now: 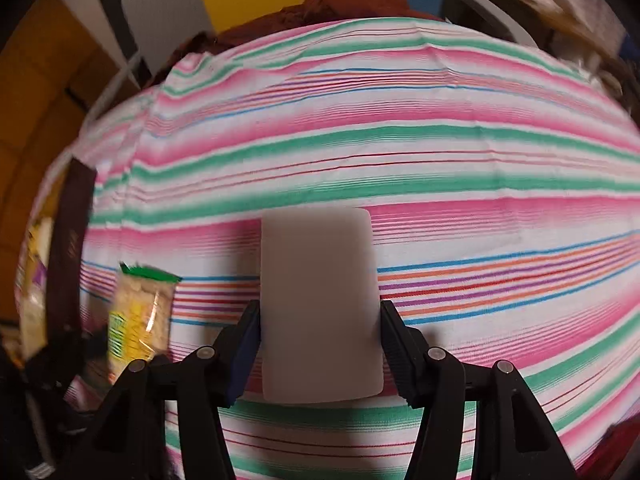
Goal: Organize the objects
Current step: 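Carry cracker packet and white sponge into the gold tray and open both tools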
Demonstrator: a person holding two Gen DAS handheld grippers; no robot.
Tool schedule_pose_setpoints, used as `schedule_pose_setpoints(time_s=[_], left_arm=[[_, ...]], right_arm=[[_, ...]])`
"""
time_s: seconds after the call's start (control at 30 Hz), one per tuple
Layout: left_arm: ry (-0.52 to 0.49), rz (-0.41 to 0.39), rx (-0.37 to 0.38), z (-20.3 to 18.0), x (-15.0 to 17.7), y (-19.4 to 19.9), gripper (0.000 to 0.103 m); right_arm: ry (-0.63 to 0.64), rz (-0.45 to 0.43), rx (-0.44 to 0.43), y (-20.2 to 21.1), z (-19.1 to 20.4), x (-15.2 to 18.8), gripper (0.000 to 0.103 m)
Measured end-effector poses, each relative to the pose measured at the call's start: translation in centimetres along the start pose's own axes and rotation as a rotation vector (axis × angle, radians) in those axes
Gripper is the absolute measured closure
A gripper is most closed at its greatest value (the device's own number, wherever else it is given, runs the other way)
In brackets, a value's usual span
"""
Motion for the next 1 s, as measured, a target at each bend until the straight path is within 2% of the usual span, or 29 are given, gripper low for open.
schedule_pose_setpoints(time_s=[0.47, 0.63, 0.83, 1.0], left_arm=[[0.014, -0.027, 0.008, -0.1, -0.1, -0.8, 0.057], [0.017, -0.026, -0.013, 0.4, 0.2, 0.8, 0.057], [0.021, -0.130, -0.040, 1.5, -1.2, 5.1, 0.057], [0.041, -0.217, -0.064, 3.1, -2.4, 8.6, 0.057]], right_arm=[[0.061, 0.024, 0.061, -1.4, 0.5, 0.2, 0.043], [0.080, 0.028, 0.082, -1.2, 0.4, 0.3, 0.043], [0.103, 0.034, 0.101, -1.5, 0.6, 0.3, 0.042], [0.121, 0.030, 0.105, -1.9, 1.0, 0.4, 0.036]])
Point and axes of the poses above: each gripper's, at about its wrist camera, not at the fingertips, and y roughly against the way its jaws point, z to its left, x to its underside, the point moved 10 cm from there along -y, roughly the way its jaws point, and after that the axes turned 14 degrees about -x, right-handed, at the moved point
